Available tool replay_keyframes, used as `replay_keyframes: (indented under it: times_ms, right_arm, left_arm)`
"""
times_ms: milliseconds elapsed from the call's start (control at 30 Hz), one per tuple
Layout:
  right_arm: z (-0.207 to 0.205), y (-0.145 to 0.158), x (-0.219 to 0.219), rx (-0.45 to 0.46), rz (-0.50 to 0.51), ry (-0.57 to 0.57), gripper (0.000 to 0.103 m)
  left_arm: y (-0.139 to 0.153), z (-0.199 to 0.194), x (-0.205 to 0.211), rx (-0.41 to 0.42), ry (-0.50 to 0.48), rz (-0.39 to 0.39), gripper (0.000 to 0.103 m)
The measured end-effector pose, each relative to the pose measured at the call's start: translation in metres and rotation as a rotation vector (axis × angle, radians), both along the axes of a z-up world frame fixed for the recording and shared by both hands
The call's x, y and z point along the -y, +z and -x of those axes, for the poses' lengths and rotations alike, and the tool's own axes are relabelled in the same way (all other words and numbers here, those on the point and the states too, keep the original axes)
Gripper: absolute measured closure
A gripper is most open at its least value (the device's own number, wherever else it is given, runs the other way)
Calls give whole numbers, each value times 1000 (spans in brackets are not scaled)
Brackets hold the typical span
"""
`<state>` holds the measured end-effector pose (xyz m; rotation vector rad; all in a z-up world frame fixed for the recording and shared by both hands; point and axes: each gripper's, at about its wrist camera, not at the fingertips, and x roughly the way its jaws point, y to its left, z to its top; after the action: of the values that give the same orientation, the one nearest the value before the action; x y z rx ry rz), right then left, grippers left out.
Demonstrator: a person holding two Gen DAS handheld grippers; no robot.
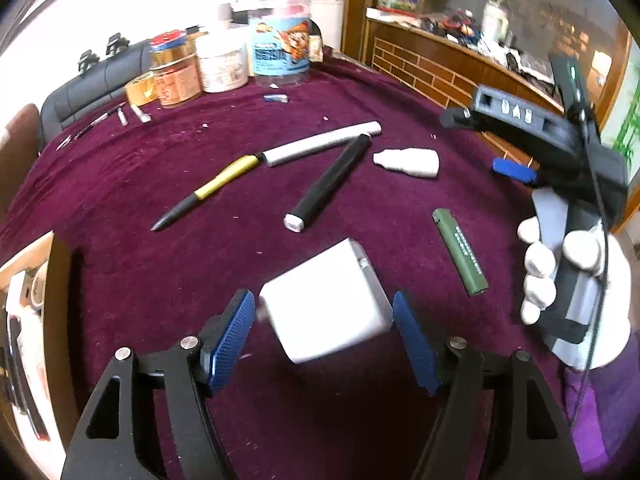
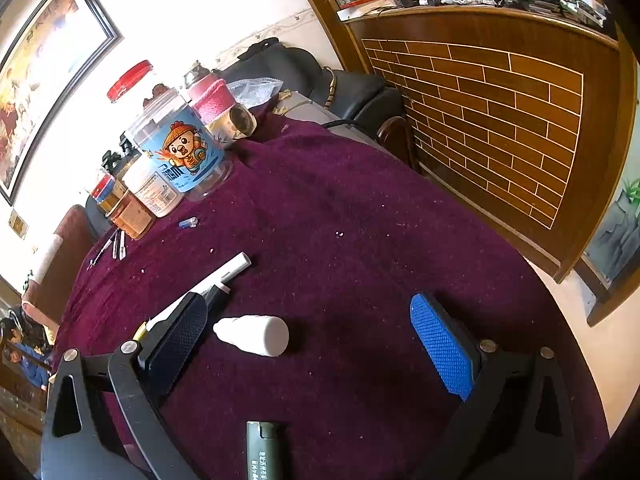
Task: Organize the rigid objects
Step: 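Move both tools back over the table toward the white charger and green lighter, then grasp the white charger with the left tool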
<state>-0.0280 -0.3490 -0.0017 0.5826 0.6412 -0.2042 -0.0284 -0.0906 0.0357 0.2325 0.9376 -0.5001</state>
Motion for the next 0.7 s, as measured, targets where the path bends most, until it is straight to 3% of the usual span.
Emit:
replay_keyframes:
  times_ms: [300,367,500,533,700]
  right_arm:
    - [-2,1,-4,4,-9,26,1]
    - [-3,1,-5,1,-11,28,1]
    - [-4,0,-6,-5,-2,29,1]
    - [-4,0,-6,-7,0,30,1]
    - [-6,-1,-6,-14,-3,30,1]
  left_arm:
    - [-17,-9,33,56,-110,-135,37]
    - [-23,-15,36,30,-104,-156,36]
    - [-25,-16,33,3,-69,-101,40]
    - [-25,-15,30,-14,-71,-77,48]
    - [-19,-8,2,-61,-17,-36,49]
